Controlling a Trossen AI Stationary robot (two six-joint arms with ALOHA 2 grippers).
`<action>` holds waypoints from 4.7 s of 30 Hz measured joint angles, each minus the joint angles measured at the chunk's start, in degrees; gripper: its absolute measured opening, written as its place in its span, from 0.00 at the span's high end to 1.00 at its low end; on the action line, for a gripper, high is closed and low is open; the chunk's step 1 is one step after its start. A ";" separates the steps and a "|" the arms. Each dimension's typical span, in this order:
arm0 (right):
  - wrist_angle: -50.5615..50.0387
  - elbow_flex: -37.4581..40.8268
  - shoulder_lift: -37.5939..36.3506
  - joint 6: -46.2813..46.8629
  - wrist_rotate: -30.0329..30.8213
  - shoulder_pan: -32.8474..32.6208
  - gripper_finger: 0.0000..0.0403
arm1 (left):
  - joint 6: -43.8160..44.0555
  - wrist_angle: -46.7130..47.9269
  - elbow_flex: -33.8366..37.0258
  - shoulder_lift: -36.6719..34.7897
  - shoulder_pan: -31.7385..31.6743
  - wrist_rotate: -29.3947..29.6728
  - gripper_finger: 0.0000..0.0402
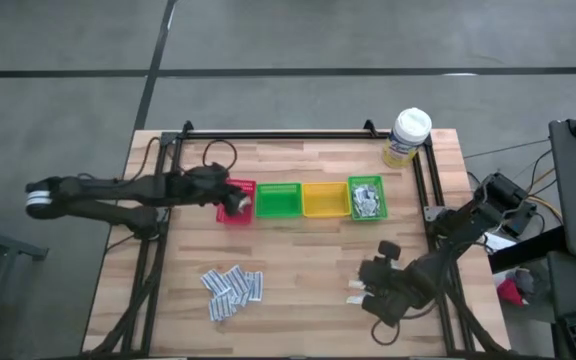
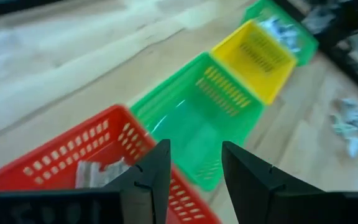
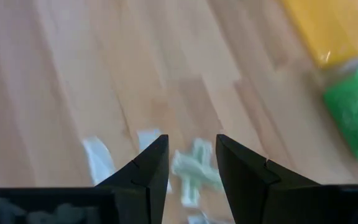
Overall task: Pick & Place First Aid Supplies
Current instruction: Put the green bandage into the red bin
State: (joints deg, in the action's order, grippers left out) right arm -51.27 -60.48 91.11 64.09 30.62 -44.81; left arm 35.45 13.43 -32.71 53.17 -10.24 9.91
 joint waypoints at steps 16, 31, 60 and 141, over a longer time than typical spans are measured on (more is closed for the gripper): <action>-2.67 4.80 0.02 -11.15 -19.36 9.60 0.67 | -15.69 -10.97 0.09 -5.01 8.68 -1.66 0.66; 1.96 8.42 0.02 -3.03 -26.33 17.38 0.73 | -17.65 -12.54 0.15 -4.99 10.82 -1.61 0.66; 4.48 13.17 0.02 3.03 -22.67 17.40 0.78 | -17.45 -12.59 0.15 -4.99 10.79 -1.51 0.66; 10.21 -10.21 -0.52 -23.64 7.55 14.68 0.98 | -15.82 -14.27 0.15 -3.26 12.24 -8.20 0.66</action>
State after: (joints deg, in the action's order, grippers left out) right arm -41.05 -70.69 90.59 40.46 38.17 -30.13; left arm 19.64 -0.84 -32.56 49.91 2.00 1.71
